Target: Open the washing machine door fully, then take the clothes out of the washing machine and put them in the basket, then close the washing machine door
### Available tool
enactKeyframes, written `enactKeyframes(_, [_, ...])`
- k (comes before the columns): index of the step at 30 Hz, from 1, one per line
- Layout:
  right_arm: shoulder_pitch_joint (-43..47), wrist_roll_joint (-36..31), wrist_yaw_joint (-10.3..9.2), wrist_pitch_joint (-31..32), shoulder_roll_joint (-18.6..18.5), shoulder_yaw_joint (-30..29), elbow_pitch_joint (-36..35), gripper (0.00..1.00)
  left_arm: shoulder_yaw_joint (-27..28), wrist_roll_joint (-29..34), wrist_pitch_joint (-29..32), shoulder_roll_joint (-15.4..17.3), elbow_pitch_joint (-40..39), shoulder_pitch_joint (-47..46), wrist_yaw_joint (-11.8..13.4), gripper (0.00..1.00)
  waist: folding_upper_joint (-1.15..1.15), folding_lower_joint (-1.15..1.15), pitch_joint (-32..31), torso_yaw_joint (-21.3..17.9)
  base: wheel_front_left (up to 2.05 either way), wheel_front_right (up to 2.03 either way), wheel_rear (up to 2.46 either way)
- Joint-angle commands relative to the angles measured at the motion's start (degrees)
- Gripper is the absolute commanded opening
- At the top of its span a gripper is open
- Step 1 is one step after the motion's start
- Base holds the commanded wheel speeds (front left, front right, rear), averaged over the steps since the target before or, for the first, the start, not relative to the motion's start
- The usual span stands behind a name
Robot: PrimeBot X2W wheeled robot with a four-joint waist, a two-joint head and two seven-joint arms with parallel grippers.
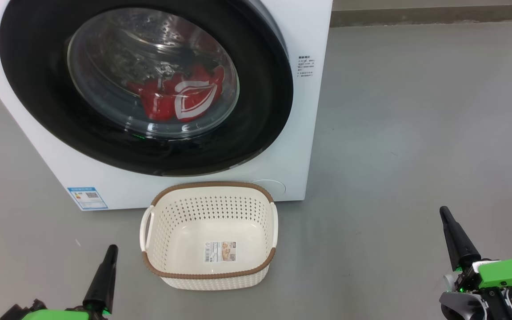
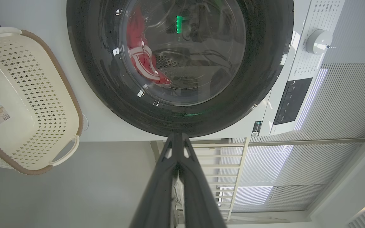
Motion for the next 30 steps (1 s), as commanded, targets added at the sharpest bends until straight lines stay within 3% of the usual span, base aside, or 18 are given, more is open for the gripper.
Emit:
enactKeyframes(1, [-2.4,-0.5,-0.04,0.3,-0.7,1.2,-1.5,0.0,2.0,0.6,0.2,0.5,-1.2,-2.4,-0.4,0.0,0.0,0.0,0.0,0.0,0.0,0.0,0.0])
enactKeyframes(6, [-2.4,-0.5,-0.04,0.3,-0.7,1.2,-1.5,0.0,2.0,0.6,0.2,0.5,-1.2,-2.4,-0.4,0.0,0.0,0.0,0.0,0.0,0.0,0.0,0.0])
enactKeyframes(7, [0.0,0.0,0.0,0.0,0.1,0.0,0.1,1.0,0.0,0.0,0.0,0.0,0.1,0.1,0.0,1.0,0.0,0.0,0.0,0.0,0.0,0.0,0.0])
enactKeyframes(13, [2.8,0.0,0.0,-0.1,1.3,0.7,4.4,1.0,-0.7,0.0,0.0,-0.7,4.0,2.5,0.0,1.0,0.0,0.0,0.0,0.0,0.0,0.0,0.0])
enactKeyframes(21, [1.9,0.3,0.0,-0.8,1.2,1.8,4.4,1.0,-2.0,-0.3,-0.8,-0.7,4.4,1.3,0.0,1.0,0.0,0.14,-0.3,0.0,0.0,0.0,0.0])
enactKeyframes(30, [0.9,0.2,-0.01,-1.9,1.0,3.4,4.1,1.0,-3.8,-0.3,-2.1,-0.5,4.6,-0.1,0.0,1.0,0.0,0.01,-0.4,0.0,0.0,0.0,0.0])
